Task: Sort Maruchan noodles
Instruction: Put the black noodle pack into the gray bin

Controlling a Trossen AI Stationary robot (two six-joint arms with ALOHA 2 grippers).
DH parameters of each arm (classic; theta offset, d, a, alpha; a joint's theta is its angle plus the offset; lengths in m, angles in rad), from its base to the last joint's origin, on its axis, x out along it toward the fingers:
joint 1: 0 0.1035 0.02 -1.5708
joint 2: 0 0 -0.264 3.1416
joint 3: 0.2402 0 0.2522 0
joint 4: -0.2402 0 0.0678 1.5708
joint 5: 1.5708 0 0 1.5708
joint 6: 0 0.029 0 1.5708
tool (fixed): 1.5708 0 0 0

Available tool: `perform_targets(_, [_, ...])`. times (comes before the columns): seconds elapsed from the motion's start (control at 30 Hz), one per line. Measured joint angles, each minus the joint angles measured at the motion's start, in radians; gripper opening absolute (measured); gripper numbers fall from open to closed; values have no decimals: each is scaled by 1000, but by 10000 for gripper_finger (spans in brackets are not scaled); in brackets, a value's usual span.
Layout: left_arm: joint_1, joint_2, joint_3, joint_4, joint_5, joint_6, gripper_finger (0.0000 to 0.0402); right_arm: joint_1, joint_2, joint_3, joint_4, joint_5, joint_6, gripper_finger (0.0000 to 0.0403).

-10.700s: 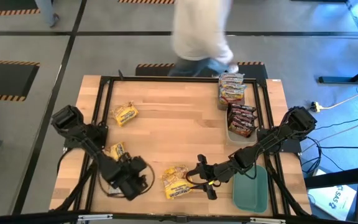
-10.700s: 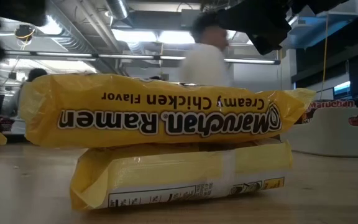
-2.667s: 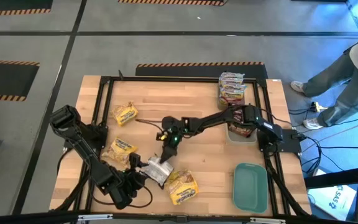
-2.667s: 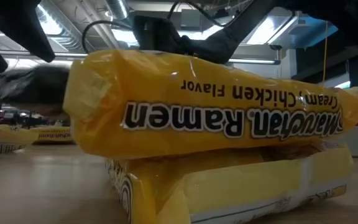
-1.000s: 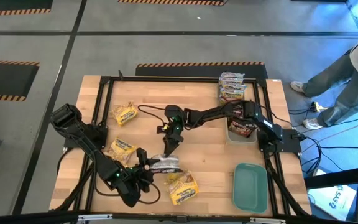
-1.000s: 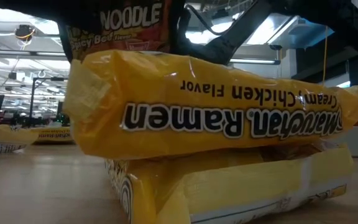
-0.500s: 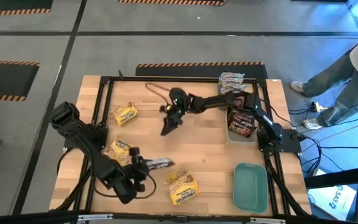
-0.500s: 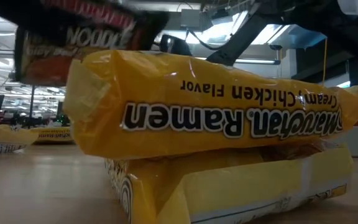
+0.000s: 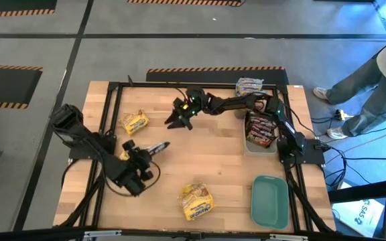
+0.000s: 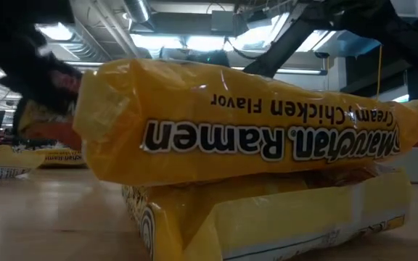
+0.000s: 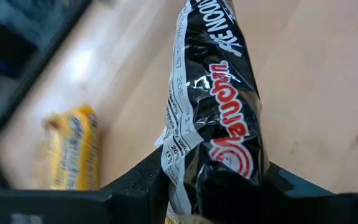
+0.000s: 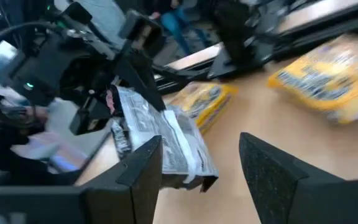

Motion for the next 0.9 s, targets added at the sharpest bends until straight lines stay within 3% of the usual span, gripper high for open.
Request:
perform_targets(0.13, [68,-125,-108,132,-8,64,144,-31,-85,6,-209,67,-195,198])
perform_targets(0.3, [187,-307,-208,321,3,255,144,-46,-227,5,-616,278,-474,198])
perform_targets(0.57, [389,-486,-323,679,162,666,144,17,-407,5,-1098,499,-612,198])
perform_targets(0.7, [480,-495,-349,807,283,806,144,52,-473,-29,-1187,536,-624,198])
perform_targets(0.9, [570,-443,-380,1014,445,980,144,136,-535,-134,-952,507,-594,198])
